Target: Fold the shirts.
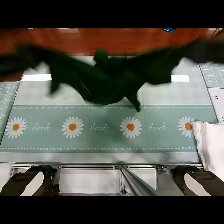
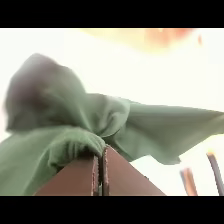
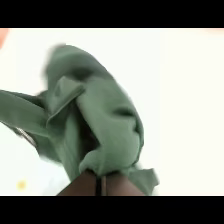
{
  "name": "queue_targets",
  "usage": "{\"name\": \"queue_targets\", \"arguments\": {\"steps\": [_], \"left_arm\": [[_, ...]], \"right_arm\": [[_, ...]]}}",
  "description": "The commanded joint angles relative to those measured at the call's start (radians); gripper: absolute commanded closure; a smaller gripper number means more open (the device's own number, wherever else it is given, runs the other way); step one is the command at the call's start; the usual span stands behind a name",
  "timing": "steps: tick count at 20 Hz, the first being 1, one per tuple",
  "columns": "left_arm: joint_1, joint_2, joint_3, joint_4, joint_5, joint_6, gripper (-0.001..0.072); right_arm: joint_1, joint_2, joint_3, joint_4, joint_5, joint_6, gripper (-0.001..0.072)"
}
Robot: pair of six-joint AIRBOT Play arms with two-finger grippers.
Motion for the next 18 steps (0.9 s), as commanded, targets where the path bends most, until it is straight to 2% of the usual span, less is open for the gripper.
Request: {"name": "queue_targets", "arguments": {"steps": [1,4,8,11,15,18], "left_arm": [[0.057,0.090,0.335,0.046,0.013,-0.004,0.0692],[0.073,0.148,0.518,0.151,0.013,-0.015,0.0692],[0.089,0.274,0.585,0.428,-0.009,-0.129,0.0691],[0.089,0.333,0.585,0.602,-0.143,-0.215,0.0691],[0.089,0.340,0.501,0.668,-0.319,-0.249,0.0691],[0.089,0.339,0.285,0.668,-0.313,-0.249,0.0691]], "right_arm": [[-0.031,0.016,0.366,-0.040,0.123,0.015,0.0692],[-0.031,0.057,0.501,-0.057,0.166,0.016,0.0691],[-0.031,0.185,0.510,-0.211,0.228,0.056,0.0691],[-0.031,0.254,0.484,-0.316,0.385,0.104,0.0691],[-0.031,0.383,0.203,-0.397,0.471,0.184,0.0691],[-0.031,0.486,-0.151,-0.393,0.456,0.231,0.0691]]}}
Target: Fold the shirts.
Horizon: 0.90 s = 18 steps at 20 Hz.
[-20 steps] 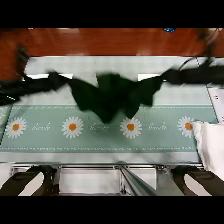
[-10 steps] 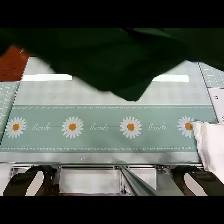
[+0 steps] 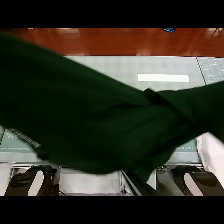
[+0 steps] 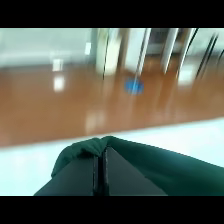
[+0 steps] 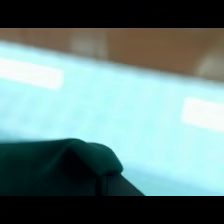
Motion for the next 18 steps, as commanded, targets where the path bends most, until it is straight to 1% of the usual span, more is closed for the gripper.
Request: {"name": "queue_targets", "arguments": {"steps": [1,3,5,7,8,12,13,15,16,17,18], "left_arm": [[0.001,0.000,-0.235,0.042,0.005,-0.019,0.0691],[0.000,-0.034,-0.399,0.031,0.114,-0.018,0.0691],[-0.007,-0.113,-0.521,-0.018,0.195,-0.005,0.0691],[-0.041,-0.223,-0.590,-0.075,0.277,0.062,0.0691],[-0.065,-0.300,-0.597,-0.079,0.309,0.066,0.0691],[-0.150,-0.608,-0.553,-0.114,0.468,0.065,0.0691],[-0.164,-0.682,-0.523,-0.140,0.478,0.065,0.0691],[-0.181,-0.803,-0.457,-0.203,0.466,0.065,0.0682],[-0.188,-0.847,-0.429,-0.225,0.452,0.064,0.0559],[-0.194,-0.874,-0.408,-0.225,0.420,0.064,0.0299],[-0.194,-0.890,-0.391,-0.220,0.378,0.066,0.0198]], "right_arm": [[0.000,0.114,-0.377,-0.023,0.009,0.063,0.0691],[0.000,0.130,-0.593,0.021,-0.062,0.066,0.0691],[0.000,0.108,-0.774,0.072,-0.187,0.055,0.0691],[0.000,0.035,-0.900,0.111,-0.340,0.038,0.0691],[0.000,-0.027,-0.938,0.124,-0.422,0.027,0.0691],[-0.002,-0.372,-0.925,0.134,-0.700,-0.003,0.0691],[-0.014,-0.470,-0.895,0.152,-0.740,-0.003,0.0691],[-0.056,-0.637,-0.806,0.219,-0.756,-0.010,0.0691],[-0.085,-0.713,-0.750,0.261,-0.752,-0.009,0.0690],[-0.114,-0.773,-0.698,0.311,-0.743,-0.003,0.0542],[-0.142,-0.814,-0.652,0.359,-0.716,-0.004,0.0287]]}}
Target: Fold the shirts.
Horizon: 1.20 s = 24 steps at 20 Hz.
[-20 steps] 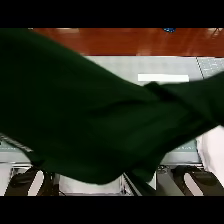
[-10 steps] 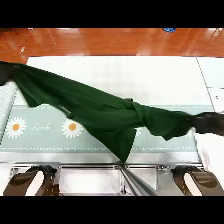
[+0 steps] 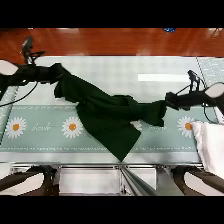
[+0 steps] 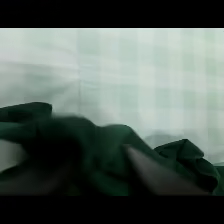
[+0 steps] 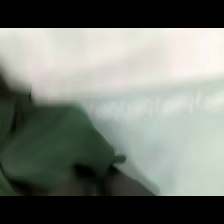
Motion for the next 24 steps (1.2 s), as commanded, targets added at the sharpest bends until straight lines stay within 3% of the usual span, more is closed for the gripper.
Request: {"name": "queue_targets", "arguments": {"steps": [1,4,7,11,14,24], "left_arm": [[-0.005,-0.118,0.078,0.013,-0.121,0.003,0.0199],[0.090,-0.087,0.092,0.227,-0.365,-0.055,0.0200],[0.196,0.032,-0.081,0.214,-0.485,-0.049,0.0200],[0.172,0.262,-0.518,-0.006,-0.378,-0.019,0.0200],[0.127,0.314,-0.727,-0.162,-0.333,-0.014,0.0200],[-0.177,0.219,-0.805,-0.402,0.017,-0.044,0.0200]], "right_arm": [[-0.095,-0.206,0.161,0.159,0.037,-0.014,0.0298],[-0.222,-0.185,0.281,0.126,0.196,-0.055,0.0299],[-0.372,-0.079,0.256,0.008,0.243,-0.059,0.0300],[-0.473,0.049,0.002,0.029,0.198,-0.139,0.0305],[-0.486,0.098,-0.164,0.106,0.172,-0.229,0.0305],[-0.486,0.098,-0.217,0.188,0.184,-0.291,0.0306]]}}
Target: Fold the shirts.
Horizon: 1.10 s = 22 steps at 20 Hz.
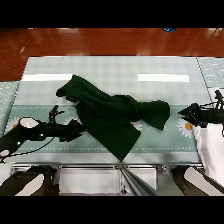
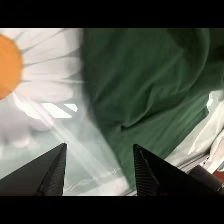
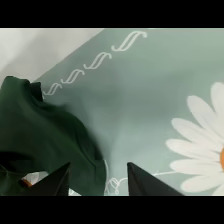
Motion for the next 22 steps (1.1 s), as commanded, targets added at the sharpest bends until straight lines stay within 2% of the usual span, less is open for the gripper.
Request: {"name": "queue_targets", "arguments": {"steps": [1,2,5,6,7,8,13,18,22], "left_arm": [[-0.112,-0.066,-0.012,-0.148,0.152,0.011,0.0201],[-0.143,-0.087,-0.008,-0.178,0.191,0.046,0.0201],[-0.235,-0.158,0.038,-0.181,0.221,0.060,0.0206],[-0.257,-0.182,0.060,-0.181,0.221,0.059,0.0293],[-0.266,-0.198,0.079,-0.181,0.220,0.060,0.0584],[-0.265,-0.203,0.093,-0.181,0.221,0.068,0.0688],[-0.257,-0.203,0.147,-0.180,0.210,0.089,0.0691],[-0.257,-0.203,0.148,-0.180,0.204,0.089,0.0691],[-0.257,-0.203,0.148,-0.180,0.195,0.089,0.0691]], "right_arm": [[-0.002,0.002,-0.008,0.014,0.003,-0.018,0.0306],[-0.002,0.002,-0.008,0.014,0.003,-0.019,0.0306],[-0.002,0.002,-0.008,0.012,0.003,-0.019,0.0306],[-0.002,0.002,-0.008,0.000,0.002,-0.019,0.0305],[-0.002,0.002,-0.011,-0.010,0.002,-0.018,0.0305],[-0.002,0.002,-0.023,-0.022,0.003,-0.018,0.0306],[0.064,-0.003,-0.077,-0.031,0.012,-0.006,0.0305],[0.167,-0.093,-0.077,-0.031,0.058,0.008,0.0306],[0.171,-0.131,-0.077,-0.026,0.055,0.021,0.0305]]}}
